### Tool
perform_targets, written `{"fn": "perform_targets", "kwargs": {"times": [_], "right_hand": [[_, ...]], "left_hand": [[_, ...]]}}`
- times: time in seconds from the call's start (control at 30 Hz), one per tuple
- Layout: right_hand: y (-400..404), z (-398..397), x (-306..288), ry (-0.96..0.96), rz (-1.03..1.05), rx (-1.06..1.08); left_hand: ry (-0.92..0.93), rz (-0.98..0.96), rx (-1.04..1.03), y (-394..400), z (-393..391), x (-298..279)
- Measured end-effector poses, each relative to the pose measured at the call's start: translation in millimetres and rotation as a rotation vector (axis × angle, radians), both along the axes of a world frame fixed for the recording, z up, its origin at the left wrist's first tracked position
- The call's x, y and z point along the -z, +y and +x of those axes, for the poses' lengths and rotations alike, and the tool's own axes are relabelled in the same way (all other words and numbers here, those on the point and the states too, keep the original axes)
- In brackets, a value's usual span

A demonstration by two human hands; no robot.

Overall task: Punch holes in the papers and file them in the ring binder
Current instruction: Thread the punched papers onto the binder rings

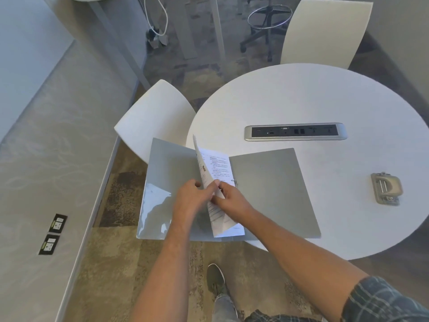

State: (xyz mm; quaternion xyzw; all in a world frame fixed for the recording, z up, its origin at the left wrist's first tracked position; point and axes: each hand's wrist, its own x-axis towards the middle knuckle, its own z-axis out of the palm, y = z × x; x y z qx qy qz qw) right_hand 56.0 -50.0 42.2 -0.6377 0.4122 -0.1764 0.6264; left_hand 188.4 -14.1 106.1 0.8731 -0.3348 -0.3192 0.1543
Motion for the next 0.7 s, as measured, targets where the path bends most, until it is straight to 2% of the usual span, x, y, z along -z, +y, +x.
{"fn": "perform_targets", "kwargs": {"times": [0.2,0.33,0.5,0.6,0.7], "right_hand": [[1.1,5.3,16.8,-0.026,0.181,-0.282],[3.3,-7.9,17.0,-0.044,0.248,-0.376],[3.4,-38.5,40.0,0.273,-0.175,-0.132],[3.3,-54.8,60.7,0.382,-0.199,-0.149],[2.7,-61.5,67.9,0.49,-0.318,-0.262]], "left_hand": [[-0.132,-0.003,0.013,4.8,5.2,0.5],[-0.164,0.033,0.051,9.1,8.0,6.8],[-0.265,0.079,0.073,15.7,16.6,17.8],[-0.32,0.078,0.093,17.1,17.6,17.8],[-0.368,0.077,0.126,16.7,16.1,14.5]]}}
